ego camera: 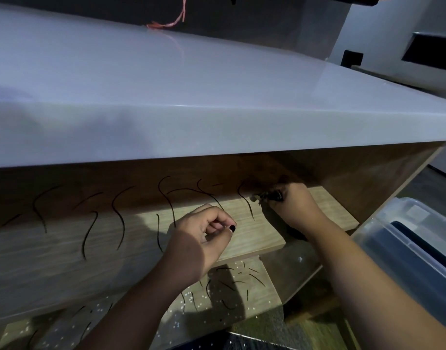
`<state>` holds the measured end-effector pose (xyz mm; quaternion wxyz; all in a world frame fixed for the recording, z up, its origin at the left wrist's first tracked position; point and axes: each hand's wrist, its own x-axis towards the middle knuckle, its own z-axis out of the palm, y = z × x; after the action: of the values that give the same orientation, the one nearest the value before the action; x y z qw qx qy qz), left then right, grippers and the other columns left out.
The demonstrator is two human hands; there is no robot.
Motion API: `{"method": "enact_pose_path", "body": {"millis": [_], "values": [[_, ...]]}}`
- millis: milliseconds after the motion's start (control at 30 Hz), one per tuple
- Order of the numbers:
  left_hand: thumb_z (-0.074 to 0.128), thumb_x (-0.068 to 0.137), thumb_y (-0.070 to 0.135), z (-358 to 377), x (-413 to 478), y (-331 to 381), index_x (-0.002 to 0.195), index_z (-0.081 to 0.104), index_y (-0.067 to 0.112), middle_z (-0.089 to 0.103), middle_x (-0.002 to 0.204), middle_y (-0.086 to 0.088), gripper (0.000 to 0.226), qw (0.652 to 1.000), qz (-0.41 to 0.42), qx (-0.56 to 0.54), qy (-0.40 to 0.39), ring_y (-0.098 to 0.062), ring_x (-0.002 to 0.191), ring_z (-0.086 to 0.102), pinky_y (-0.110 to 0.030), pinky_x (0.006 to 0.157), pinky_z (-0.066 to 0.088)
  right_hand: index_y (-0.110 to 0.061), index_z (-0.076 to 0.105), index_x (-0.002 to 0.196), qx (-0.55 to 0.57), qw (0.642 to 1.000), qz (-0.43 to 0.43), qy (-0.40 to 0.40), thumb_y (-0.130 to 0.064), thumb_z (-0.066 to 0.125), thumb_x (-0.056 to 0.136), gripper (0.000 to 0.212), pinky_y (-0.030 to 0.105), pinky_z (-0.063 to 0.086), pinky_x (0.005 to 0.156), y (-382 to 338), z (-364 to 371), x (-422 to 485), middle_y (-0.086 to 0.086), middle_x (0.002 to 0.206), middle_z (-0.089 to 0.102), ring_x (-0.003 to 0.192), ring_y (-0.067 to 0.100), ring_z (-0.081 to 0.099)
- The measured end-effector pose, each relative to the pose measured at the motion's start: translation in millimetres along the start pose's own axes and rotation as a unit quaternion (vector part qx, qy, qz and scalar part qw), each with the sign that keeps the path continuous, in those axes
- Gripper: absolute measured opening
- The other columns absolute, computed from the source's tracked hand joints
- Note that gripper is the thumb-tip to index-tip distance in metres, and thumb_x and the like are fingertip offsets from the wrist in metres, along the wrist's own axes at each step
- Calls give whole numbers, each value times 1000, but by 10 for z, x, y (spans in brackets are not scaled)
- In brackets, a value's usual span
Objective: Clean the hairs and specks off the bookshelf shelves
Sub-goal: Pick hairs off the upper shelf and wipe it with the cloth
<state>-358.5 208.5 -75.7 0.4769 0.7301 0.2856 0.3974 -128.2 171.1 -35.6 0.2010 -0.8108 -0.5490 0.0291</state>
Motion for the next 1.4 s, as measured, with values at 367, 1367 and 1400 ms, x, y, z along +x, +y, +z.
{"method": "enact_pose_path", "body": {"millis": [367,1367,1400], "values": [[72,82,2,-21,-8,40,80,73,26,68,83,9,24,1000,-13,12,6,-7,76,59,-17,72,49,-9,62,117,-104,994,14,-19,-22,46,98,28,27,39,82,-60,96,575,14,119,62,110,30,58],[66,74,23,-5,8,-19,83,71,33,70,84,5,14,1000,-20,-6,6,-13,79,61,-22,73,51,-13,65,104,-88,995,-3,40,-23,53,92,20,26,41,71,22,217,256,8,102,66,92,25,62],[66,74,23,-8,10,-21,82,72,33,70,84,4,14,1000,-20,-6,4,-13,79,61,-22,73,51,-15,66,100,-73,996,-10,51,-26,56,90,18,26,41,66,13,209,143,6,95,66,85,23,62]]}}
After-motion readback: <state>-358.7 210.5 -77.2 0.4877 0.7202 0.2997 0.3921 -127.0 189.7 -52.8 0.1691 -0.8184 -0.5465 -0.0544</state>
